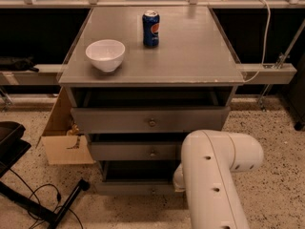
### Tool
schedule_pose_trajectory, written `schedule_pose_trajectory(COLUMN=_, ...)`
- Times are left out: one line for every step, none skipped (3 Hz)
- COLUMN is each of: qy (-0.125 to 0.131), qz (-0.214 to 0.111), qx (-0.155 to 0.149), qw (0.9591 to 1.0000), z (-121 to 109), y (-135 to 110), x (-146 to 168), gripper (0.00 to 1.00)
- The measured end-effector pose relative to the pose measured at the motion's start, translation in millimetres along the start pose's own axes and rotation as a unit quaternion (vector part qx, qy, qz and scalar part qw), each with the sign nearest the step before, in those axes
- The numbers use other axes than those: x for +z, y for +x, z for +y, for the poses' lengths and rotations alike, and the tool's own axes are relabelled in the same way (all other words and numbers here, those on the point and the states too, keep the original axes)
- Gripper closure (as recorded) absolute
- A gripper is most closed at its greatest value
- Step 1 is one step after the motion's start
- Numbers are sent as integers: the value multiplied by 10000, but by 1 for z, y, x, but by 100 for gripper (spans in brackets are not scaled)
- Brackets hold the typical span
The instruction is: Open bottom drawer
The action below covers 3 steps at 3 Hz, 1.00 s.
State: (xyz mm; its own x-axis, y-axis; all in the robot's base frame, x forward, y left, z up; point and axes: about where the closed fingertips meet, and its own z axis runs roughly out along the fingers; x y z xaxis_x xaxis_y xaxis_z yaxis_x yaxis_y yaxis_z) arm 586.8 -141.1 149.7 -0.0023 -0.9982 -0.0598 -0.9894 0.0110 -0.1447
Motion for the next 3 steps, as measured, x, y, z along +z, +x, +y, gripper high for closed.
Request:
schedule_pose_trajectory(qy=0, qz=0, qx=0, qw=10000, z=0, y=0, x=0, gripper=58)
schedule_pose_trajectory(qy=0, qz=0, qx=0, qw=10000, z=0, y=0, x=0, gripper=35)
schedule_pose_trajectory(qy=-1, qz=0, qx=0, qw=10000, z=0, y=0, x=0, gripper=11)
